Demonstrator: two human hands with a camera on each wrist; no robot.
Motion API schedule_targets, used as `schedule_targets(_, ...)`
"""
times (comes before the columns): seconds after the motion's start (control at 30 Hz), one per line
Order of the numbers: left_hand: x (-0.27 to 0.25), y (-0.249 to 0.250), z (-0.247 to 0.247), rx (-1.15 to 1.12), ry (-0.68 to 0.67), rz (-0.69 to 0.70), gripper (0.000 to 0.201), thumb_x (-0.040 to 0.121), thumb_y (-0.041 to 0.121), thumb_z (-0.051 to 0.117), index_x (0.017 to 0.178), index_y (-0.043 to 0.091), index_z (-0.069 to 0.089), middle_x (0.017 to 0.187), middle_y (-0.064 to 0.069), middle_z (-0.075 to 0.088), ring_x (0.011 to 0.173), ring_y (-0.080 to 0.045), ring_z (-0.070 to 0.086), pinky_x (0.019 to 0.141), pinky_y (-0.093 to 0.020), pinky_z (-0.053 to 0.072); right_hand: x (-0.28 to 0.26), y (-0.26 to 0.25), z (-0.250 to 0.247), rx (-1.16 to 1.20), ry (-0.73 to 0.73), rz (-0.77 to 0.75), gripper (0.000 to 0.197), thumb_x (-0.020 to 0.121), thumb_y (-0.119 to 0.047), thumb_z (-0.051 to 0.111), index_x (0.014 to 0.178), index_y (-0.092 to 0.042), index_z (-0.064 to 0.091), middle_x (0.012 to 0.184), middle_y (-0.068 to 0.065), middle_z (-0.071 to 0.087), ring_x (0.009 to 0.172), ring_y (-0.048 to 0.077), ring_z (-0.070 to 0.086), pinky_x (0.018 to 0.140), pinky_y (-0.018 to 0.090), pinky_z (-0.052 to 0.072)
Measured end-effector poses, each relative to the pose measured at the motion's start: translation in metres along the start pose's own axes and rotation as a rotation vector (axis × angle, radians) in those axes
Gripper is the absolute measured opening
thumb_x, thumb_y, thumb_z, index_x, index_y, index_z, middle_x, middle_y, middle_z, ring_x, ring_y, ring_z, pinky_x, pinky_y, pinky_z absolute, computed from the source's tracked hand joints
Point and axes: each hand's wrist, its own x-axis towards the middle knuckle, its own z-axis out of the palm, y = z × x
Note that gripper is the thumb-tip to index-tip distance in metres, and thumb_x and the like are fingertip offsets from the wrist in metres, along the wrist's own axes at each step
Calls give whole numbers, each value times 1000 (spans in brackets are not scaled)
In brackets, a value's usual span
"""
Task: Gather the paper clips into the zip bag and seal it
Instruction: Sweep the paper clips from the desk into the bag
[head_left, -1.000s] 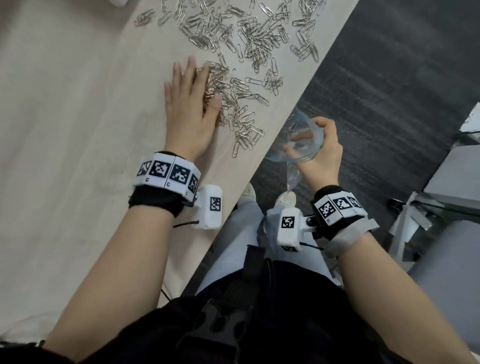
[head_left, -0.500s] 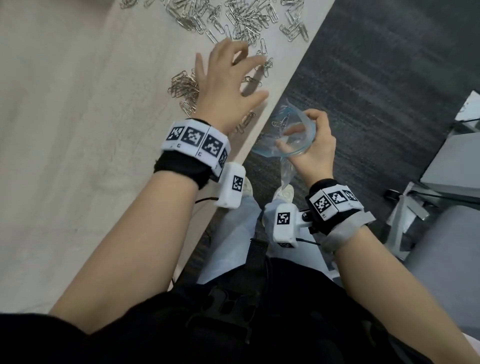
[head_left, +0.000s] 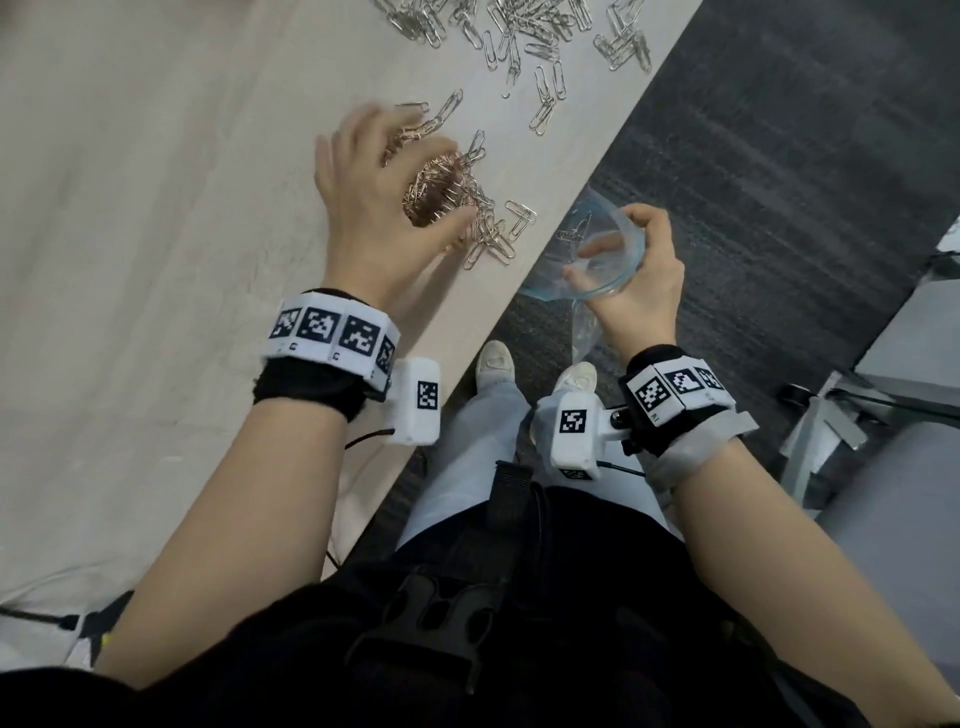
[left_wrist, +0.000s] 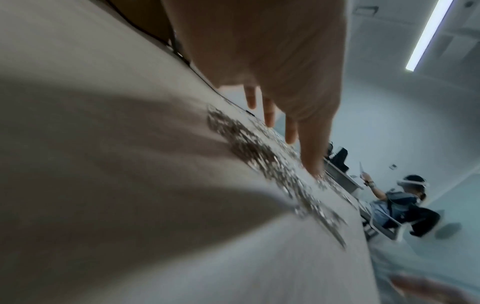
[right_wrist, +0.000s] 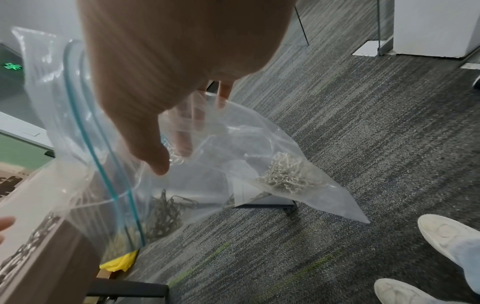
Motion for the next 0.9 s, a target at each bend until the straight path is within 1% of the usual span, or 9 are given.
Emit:
schedule_targets(0.1, 3, -8, -13, 59, -283, -84, 113, 37, 82, 62, 138, 39, 35, 155, 4, 14, 143, -28, 4, 111, -61, 0, -2, 1, 0, 6, -1, 6, 54, 58, -57, 76, 98, -50, 40, 93, 2, 72, 95, 30, 66, 87, 50, 53)
schedule_targets(0.17, 6, -8, -15, 95, -411, -88, 126, 30, 80, 65, 143, 40, 24, 157, 4, 4, 143, -29, -1, 112, -56, 1, -4, 2, 0, 7, -2, 3, 53, 58, -55, 75, 98, -50, 40, 90, 0, 72, 95, 32, 66, 86, 51, 53)
schedule_targets(0.23, 7, -4, -11, 119, -423, -48, 120, 34, 74, 71, 141, 40, 29, 155, 5, 11, 140, -29, 9, 108, -43, 8, -5, 2, 0, 3, -2, 0, 53, 58, -56, 75, 97, -51, 40, 89, 0, 72, 95, 32, 66, 86, 52, 53)
schedule_targets(0.3, 9, 3, -5, 115, -368, -14, 108, 38, 69, 75, 135, 38, 40, 149, 4, 25, 132, -28, 21, 99, -36, 15, -5, 2, 0, 1, -1, -2, 52, 59, -55, 75, 98, -51, 40, 90, 1, 73, 94, 32, 66, 86, 51, 53)
schedule_targets(0.47, 9, 15, 4, -39, -286, 37, 67, 52, 54, 78, 114, 31, 62, 129, 2, 48, 115, -26, 38, 96, -38, 33, -5, 3, -1, 9, 1, -19, 50, 60, -53, 73, 97, -48, 40, 89, 2, 73, 93, 32, 67, 87, 50, 53)
schedule_targets(0.63, 7, 24, 13, -72, -293, 94, 44, 64, 40, 77, 105, 24, 69, 118, -2, 55, 108, -26, 43, 92, -42, 41, -6, 3, 0, 5, 8, -25, 51, 60, -58, 73, 96, -48, 40, 91, 4, 73, 92, 30, 67, 86, 49, 52)
schedule_targets(0.73, 8, 29, 9, -8, -305, 128, 60, 61, 49, 76, 115, 29, 62, 128, 1, 51, 115, -26, 41, 94, -41, 34, -7, 6, 1, 2, 9, -30, 51, 60, -61, 73, 96, -50, 40, 93, 5, 72, 92, 31, 67, 86, 50, 52)
schedule_targets(0.83, 10, 30, 6, 88, -403, 139, 93, 52, 59, 75, 135, 35, 42, 150, 6, 27, 132, -24, 24, 98, -38, 20, -6, 9, 3, -13, 16, -27, 53, 60, -61, 76, 98, -58, 39, 96, 5, 72, 92, 29, 67, 86, 50, 53)
schedule_targets(0.9, 13, 32, 8, 128, -474, 151, 97, 54, 59, 75, 139, 36, 36, 154, 7, 19, 137, -24, 17, 101, -40, 18, -7, 10, 3, -19, 24, -29, 56, 61, -61, 78, 99, -61, 38, 96, 4, 71, 93, 28, 67, 86, 50, 53)
